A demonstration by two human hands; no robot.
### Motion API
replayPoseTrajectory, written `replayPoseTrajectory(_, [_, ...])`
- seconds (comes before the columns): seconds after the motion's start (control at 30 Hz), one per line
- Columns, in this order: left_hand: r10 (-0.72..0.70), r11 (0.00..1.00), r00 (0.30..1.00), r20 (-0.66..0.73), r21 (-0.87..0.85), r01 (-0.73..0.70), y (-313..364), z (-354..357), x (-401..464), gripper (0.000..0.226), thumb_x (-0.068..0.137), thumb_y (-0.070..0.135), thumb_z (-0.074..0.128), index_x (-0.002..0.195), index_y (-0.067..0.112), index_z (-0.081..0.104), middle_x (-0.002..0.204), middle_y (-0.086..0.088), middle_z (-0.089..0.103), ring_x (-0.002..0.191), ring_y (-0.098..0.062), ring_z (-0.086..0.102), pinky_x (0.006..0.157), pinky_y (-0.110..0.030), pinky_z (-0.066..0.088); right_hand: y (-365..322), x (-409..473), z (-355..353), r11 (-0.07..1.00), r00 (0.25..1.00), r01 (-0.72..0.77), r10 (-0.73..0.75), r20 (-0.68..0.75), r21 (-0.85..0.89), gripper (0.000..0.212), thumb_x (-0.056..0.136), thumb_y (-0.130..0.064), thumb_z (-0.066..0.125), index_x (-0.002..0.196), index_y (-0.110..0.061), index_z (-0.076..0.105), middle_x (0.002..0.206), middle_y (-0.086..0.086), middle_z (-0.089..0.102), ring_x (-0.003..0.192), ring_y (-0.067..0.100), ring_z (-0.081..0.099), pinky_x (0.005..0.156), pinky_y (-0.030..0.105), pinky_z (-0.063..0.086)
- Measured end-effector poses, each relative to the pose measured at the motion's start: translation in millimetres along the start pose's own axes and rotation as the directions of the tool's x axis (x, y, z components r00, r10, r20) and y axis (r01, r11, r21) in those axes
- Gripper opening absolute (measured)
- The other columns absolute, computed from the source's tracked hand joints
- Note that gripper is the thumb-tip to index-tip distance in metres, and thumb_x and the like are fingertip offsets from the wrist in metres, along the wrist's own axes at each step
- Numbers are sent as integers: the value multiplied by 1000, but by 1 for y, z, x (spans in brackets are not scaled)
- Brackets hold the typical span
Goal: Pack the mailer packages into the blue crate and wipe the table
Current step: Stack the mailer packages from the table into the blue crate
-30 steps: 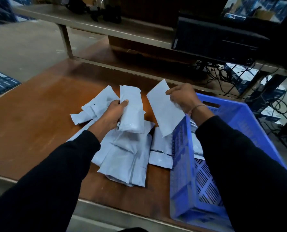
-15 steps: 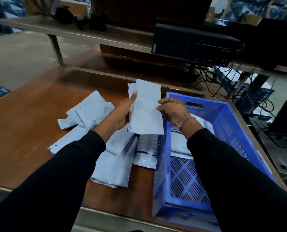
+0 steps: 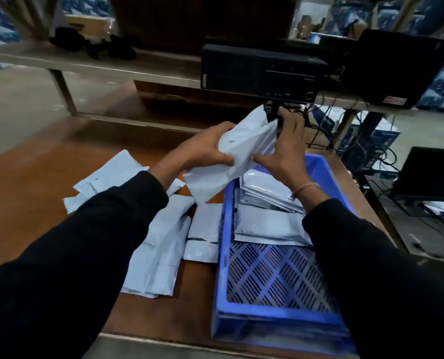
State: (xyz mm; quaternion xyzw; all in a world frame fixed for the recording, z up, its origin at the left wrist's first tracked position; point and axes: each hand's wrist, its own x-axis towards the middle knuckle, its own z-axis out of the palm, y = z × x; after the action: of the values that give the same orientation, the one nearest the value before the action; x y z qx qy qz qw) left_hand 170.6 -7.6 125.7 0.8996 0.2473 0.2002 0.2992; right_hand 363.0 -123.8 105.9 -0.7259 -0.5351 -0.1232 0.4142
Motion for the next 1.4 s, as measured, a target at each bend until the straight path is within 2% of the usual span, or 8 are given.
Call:
replayPoseTrajectory(0.1, [144,942,987,64,298,-157,33,12,26,80,73,31,78,146,31,45,136,0,60,118,-22,58,95,-41,50,22,6,-29,956,992,124,-119,34,-266,111,60,-45,79,155,-22,26,159,3,26,141,28,29,116,36,25])
replayPoseTrajectory(0.2, [215,822,970,117,515,-244,61,31,48,79,77,25,74,148,34,41,137,-1,58,122,-26,57,93,-47,52,43,3,-55,925,985,142,-96,145,-353,101,64,-36,81,151,-26,31,152,-1,36,136,31,30,109,50,34])
replayPoseTrajectory(0.37, [317,760,940,127,558,-332,73,68,62,58,75,18,71,130,24,51,124,2,63,112,-27,62,72,-39,49,74,-14,-74,826,976,157,-48,210,-542,69,67,-41,77,129,-21,52,125,2,55,115,33,41,89,44,33])
replayPoseTrajectory(0.63, [358,539,921,152,771,-337,52,124,73,61,75,13,76,131,16,50,121,-10,57,107,-34,56,79,-43,39,117,-35,-51,704,949,266,-69,309,-659,57,62,-40,79,106,-12,58,97,12,63,98,36,52,75,44,45])
replayPoseTrajectory(0.93, [307,419,922,236,836,-354,18,157,91,64,66,9,84,120,15,51,105,-12,54,94,-31,49,73,-40,33,155,-27,15,758,911,134,159,380,-638,59,75,-4,71,128,-6,46,126,19,49,76,37,62,51,38,44])
replayPoseTrajectory(1.03, [289,428,918,272,821,-378,0,161,94,56,77,8,78,125,19,51,108,-11,52,94,-28,49,71,-37,30,172,-30,28,766,873,154,190,449,-624,69,82,-7,68,143,-6,36,148,22,32,84,38,66,57,38,47])
replayPoseTrajectory(1.23, [201,481,942,268,811,-333,-9,159,109,56,84,13,77,130,17,46,120,-15,48,97,-31,50,72,-39,32,192,-19,33,910,815,-7,245,525,-414,98,67,-30,89,146,-7,35,152,23,25,124,40,51,95,39,46])
replayPoseTrajectory(1.4, [37,552,960,276,796,-250,-12,156,120,102,66,47,91,146,18,33,132,-14,41,111,-32,49,83,-40,40,192,-16,43,914,825,-104,299,479,-391,92,63,-28,92,138,-10,42,145,18,32,119,39,54,97,40,48])
